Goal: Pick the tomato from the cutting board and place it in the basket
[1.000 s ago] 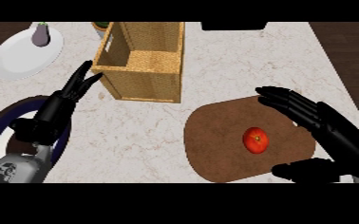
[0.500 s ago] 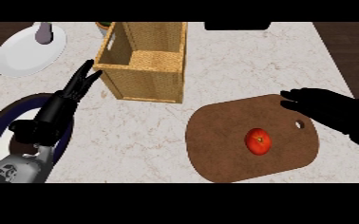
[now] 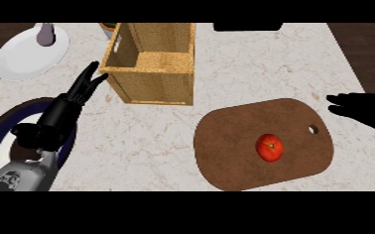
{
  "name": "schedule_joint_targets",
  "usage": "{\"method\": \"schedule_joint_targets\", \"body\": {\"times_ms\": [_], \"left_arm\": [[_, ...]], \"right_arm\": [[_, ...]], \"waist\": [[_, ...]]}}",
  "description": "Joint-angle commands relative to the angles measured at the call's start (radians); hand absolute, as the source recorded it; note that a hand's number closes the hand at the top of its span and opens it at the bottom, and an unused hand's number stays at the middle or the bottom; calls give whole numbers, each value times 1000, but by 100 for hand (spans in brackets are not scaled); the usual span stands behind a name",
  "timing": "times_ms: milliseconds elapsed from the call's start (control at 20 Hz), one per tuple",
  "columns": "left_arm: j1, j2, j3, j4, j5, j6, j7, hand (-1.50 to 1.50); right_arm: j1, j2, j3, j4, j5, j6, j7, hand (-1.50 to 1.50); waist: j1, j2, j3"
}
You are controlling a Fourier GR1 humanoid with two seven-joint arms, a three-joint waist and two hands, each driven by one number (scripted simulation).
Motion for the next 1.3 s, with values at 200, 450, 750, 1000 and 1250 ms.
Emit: {"method": "schedule_joint_targets", "body": {"times_ms": [200,450,750,1000,1250], "left_arm": [[-36,-64,11,26,-47,-19,14,0],[-75,-73,22,-8,-80,-16,63,0],[19,-78,64,-48,-66,-74,43,0],[-5,-138,74,17,-133,-57,-7,0],[-29,-139,126,10,-135,-130,50,0]], "right_arm": [[82,204,25,23,189,-21,-66,-150],[41,339,128,139,350,-82,-131,-150],[-2,491,183,275,483,-144,-200,-150],[-26,544,170,400,597,-183,-286,-150],[3,575,129,384,653,-140,-338,-150]], "waist": [[8,4,0],[16,5,1],[19,4,0],[15,4,0],[11,3,0]]}}
